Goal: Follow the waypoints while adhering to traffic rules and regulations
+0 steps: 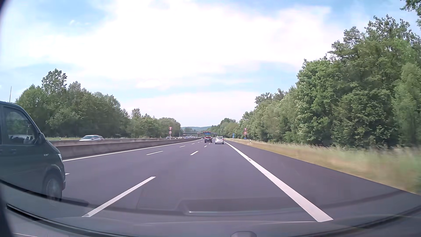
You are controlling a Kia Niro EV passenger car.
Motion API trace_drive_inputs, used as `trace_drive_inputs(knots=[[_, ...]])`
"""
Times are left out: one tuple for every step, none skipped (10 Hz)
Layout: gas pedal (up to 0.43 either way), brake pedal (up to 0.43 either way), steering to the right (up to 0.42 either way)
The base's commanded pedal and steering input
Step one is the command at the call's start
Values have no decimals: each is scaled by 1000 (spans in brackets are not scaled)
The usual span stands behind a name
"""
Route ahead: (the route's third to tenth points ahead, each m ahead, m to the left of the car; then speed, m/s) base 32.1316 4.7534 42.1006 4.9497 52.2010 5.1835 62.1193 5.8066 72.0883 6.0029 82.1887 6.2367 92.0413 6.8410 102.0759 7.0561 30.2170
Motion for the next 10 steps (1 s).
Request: trace_drive_inputs(knots=[[110,0,-2],[110,0,-2],[110,0,-1],[110,0,-1],[118,0,-1],[118,0,-1],[130,0,-2],[130,0,-1],[130,0,-1],[138,0,-2]])
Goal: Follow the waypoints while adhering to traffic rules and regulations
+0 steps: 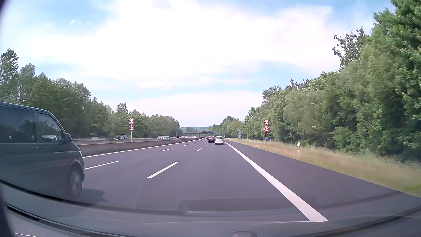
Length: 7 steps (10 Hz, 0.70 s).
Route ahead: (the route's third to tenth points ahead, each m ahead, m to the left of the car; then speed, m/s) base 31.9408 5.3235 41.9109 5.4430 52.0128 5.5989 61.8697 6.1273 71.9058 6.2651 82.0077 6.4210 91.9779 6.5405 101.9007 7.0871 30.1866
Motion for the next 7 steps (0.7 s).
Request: trace_drive_inputs(knots=[[138,0,-1],[138,0,-2],[138,0,-2],[138,0,-1],[138,0,-1],[138,0,-1],[138,0,-1]])
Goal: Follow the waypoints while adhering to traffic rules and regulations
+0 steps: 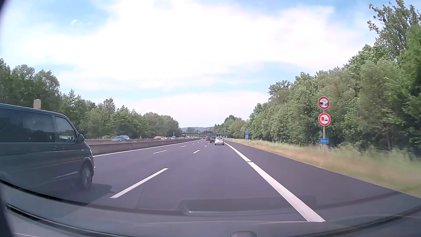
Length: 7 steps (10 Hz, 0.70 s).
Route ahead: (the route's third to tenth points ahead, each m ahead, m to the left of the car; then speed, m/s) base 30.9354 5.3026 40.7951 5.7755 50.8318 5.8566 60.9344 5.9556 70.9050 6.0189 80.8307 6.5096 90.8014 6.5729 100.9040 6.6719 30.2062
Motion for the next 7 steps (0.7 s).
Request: trace_drive_inputs(knots=[[150,0,-1],[150,0,-2],[150,0,-1],[150,0,-2],[150,0,-1],[150,0,-1],[138,0,-1]])
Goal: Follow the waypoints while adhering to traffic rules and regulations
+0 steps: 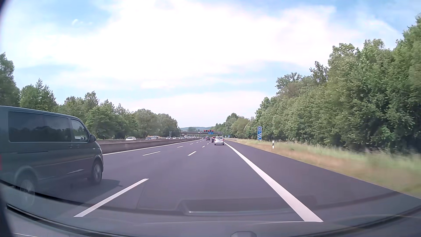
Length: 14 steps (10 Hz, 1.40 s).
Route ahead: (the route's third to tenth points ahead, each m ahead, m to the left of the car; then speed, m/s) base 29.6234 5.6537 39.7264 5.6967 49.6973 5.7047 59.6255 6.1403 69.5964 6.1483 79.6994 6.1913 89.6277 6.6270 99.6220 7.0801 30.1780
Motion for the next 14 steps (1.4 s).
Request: trace_drive_inputs(knots=[[138,0,-1],[138,0,-1],[138,0,-1],[138,0,-2],[138,0,-2],[150,0,-2],[150,0,-2],[150,0,-2],[150,0,-2],[150,0,-3],[150,0,-5],[138,0,-5],[130,0,-2],[118,0,-1]])
